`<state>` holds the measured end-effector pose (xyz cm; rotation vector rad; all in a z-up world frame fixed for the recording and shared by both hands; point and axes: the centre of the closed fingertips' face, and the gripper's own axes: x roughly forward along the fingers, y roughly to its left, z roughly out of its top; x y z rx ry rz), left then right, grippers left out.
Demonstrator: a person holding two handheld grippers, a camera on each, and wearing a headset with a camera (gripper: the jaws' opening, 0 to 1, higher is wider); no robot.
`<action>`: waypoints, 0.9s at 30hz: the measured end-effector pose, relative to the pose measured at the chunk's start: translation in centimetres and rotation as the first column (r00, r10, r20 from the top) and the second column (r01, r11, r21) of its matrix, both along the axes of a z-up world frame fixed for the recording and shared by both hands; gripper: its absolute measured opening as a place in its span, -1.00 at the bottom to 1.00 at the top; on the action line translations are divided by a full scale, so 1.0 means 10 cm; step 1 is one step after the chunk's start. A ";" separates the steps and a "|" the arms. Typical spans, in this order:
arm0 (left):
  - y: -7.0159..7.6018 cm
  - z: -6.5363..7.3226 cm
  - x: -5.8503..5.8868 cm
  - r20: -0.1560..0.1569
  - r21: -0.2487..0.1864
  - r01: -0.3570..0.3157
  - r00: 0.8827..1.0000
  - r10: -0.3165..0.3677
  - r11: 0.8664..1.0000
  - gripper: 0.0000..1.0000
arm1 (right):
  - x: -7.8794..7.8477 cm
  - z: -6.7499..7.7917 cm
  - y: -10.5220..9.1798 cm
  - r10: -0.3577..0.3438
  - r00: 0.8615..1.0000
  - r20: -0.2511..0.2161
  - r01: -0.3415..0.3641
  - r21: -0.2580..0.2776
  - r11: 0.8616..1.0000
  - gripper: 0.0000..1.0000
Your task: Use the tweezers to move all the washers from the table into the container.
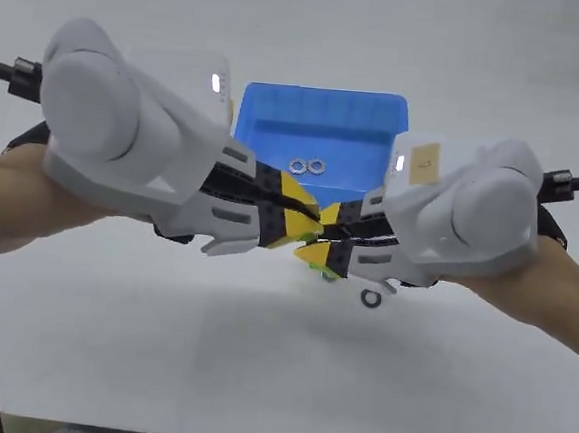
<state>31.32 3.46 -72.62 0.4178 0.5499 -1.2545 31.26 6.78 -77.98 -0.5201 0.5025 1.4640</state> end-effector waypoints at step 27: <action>0.12 0.59 -0.02 0.106 0.012 0.000 0.994 -0.001 1.000 -0.86 | 0.03 0.60 0.13 0.007 0.994 0.111 -0.013 0.055 0.998 -0.80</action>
